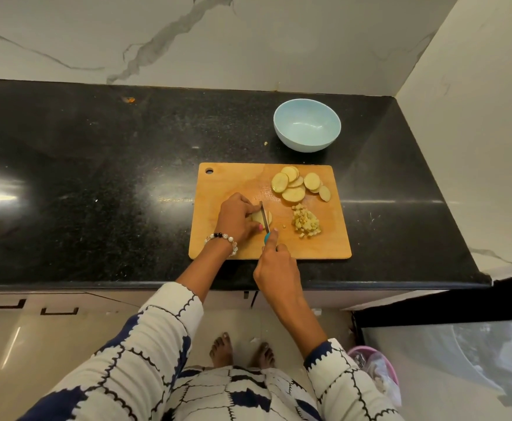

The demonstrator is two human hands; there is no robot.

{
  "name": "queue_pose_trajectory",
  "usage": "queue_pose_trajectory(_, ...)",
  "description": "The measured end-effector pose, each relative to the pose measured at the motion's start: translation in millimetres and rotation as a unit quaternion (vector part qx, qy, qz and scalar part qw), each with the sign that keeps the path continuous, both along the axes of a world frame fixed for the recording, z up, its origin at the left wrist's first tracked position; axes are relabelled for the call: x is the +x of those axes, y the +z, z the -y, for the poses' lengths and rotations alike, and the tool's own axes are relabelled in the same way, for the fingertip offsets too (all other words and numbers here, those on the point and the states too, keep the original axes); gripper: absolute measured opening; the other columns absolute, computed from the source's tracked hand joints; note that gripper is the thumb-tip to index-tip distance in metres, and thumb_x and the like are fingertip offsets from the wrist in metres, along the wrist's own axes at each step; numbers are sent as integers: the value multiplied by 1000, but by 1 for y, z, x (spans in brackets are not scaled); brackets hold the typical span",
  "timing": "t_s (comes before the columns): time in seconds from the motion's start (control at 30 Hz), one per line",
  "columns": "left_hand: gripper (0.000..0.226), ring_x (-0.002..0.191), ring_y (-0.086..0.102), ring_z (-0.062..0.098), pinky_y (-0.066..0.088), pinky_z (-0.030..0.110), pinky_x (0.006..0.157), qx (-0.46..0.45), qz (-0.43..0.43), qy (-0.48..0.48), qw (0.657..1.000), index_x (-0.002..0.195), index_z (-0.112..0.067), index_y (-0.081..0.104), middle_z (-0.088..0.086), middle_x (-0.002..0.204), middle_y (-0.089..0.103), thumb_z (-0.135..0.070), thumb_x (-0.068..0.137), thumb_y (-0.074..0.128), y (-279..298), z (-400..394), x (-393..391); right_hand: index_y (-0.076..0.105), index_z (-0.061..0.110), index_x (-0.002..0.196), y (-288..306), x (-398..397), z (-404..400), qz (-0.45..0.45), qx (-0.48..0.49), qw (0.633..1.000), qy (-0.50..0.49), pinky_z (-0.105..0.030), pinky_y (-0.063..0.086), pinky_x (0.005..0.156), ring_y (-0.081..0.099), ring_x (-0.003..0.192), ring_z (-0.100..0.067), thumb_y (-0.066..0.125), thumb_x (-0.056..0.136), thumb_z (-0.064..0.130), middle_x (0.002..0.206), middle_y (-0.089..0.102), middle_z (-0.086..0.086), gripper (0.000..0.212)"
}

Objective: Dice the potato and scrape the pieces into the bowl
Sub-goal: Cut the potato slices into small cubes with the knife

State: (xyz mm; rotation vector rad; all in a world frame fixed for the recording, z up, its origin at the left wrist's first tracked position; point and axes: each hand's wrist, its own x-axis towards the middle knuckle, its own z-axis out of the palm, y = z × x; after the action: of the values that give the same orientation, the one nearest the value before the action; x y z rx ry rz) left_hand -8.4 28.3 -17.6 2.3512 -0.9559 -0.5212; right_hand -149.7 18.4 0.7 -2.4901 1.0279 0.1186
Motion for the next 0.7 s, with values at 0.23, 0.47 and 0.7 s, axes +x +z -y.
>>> queue_pose_trajectory(0.23, 53, 101, 52, 22, 43, 31, 90, 11, 10, 2, 1000, 120, -14, 63, 7, 108, 56, -25, 70, 79, -1, -1, -1, -6, 4, 149, 19, -41, -23, -49, 32, 998, 28, -30, 33, 69, 54, 101, -31, 32, 99, 15, 127, 43, -17, 64)
queue_pose_trajectory(0.47, 53, 106, 53, 22, 40, 30, 94, 31, 11, -4, 999, 122, -16, 61, 8, 113, 62, -29, 73, 76, 3, -5, 1, 5, 8, 150, 28, -35, -14, 23, 25, 999, -9, -31, 34, 71, 54, 101, -29, 29, 100, 22, 122, 51, -15, 58)
queue_pose_trajectory(0.7, 46, 96, 59, 21, 46, 30, 83, 26, -8, 9, 1000, 115, -18, 66, 7, 100, 67, -25, 71, 78, 8, -5, 2, 7, 4, 150, 10, 0, 2, 18, 30, 999, -16, -34, 40, 74, 54, 102, -31, 34, 97, 16, 122, 52, -20, 60)
